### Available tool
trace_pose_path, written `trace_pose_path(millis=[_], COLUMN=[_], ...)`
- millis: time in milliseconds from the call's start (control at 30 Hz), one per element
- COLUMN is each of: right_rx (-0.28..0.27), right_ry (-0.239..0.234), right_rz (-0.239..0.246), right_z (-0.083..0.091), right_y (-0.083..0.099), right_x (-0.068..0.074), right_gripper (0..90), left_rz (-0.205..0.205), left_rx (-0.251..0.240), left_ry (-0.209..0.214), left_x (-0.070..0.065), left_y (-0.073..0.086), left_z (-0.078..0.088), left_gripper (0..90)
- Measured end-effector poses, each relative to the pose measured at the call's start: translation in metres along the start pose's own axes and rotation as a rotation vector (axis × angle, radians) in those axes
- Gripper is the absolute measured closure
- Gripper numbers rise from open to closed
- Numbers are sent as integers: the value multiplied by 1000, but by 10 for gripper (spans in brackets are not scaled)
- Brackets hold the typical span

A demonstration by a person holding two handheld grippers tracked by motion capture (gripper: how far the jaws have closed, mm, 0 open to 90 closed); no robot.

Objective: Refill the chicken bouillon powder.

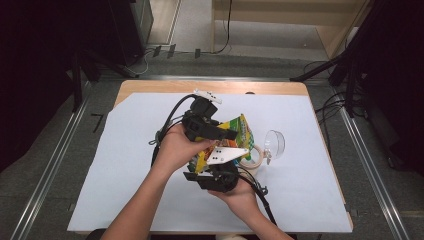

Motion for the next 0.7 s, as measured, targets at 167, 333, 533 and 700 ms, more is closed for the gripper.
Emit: trace_pose_path(millis=[167,333,533,700], right_rx=[0,-3,3,6], right_ry=[-5,-9,-12,-3], right_rz=[3,2,-16,-16], right_z=[1,2,0,1], right_y=[-1,-3,1,2], right_x=[3,4,3,3], right_gripper=[727,723,702,702], left_rz=[27,49,38,41], left_rx=[15,11,30,29], left_ry=[3,-1,-39,-52], left_x=[5,11,13,15], left_y=[0,-2,0,0], left_z=[1,2,-2,-4], left_gripper=[739,800,822,820])
Point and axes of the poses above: each handheld gripper's, and its own axes: z roughly backward along the jaws, y roughly out of its underside, x roughly to its left, the point moved 10 cm from there along -z, roughly forward along the jaws, and after that the axes turned 1 degree about x, right-handed, at the moved point
